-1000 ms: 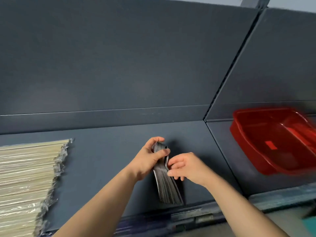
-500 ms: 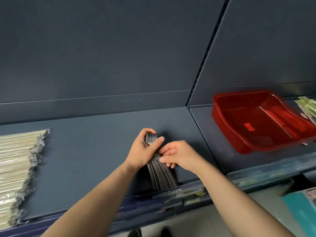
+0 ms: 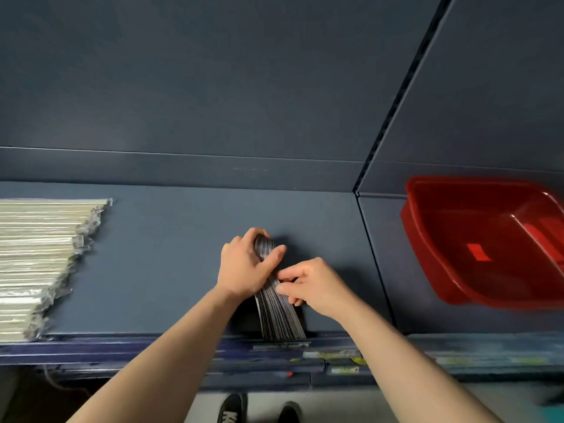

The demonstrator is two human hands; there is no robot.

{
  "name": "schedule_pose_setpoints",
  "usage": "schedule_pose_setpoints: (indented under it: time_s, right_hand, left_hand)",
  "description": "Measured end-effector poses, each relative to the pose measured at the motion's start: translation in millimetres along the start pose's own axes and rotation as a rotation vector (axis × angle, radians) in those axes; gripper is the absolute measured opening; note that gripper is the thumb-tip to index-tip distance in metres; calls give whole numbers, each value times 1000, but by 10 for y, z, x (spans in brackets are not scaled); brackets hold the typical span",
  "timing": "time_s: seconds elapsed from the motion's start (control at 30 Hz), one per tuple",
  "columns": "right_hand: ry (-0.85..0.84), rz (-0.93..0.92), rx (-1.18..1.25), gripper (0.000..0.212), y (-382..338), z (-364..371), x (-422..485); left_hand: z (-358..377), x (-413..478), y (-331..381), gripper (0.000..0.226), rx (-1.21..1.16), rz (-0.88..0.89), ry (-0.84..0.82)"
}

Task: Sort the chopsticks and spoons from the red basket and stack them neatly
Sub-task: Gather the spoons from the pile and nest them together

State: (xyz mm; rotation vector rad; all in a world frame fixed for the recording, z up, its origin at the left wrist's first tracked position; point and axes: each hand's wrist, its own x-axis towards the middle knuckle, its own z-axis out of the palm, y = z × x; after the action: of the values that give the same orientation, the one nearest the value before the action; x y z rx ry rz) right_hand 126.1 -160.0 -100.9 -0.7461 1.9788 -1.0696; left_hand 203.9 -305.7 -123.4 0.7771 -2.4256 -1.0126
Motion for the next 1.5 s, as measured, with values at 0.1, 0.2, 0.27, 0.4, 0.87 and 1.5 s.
schedule_pose_setpoints:
  time_s: [0.1, 0.2, 0.27, 0.4, 0.87, 1.5]
  right_hand:
    - [9, -44, -31, 25, 60, 18, 16]
    - [15, -65, -38, 25, 87, 15, 14]
    - [21, -74, -52, 25, 91, 13, 10]
    - [49, -145, -189, 23, 93, -3, -6]
    - [204, -247, -293, 32, 170, 80, -85]
    - [259, -277, -275, 32, 154, 98, -169]
  left_hand:
    - [23, 0, -10, 59, 114, 16, -20]
    - [46, 6, 4, 63, 175, 35, -36]
    - [46, 20, -1, 66, 197, 36, -48]
    - [-2, 45, -58, 71, 282, 55, -117]
    - [-171, 140, -133, 92, 210, 107, -203]
    - [-235, 73, -64, 37, 10, 14, -189]
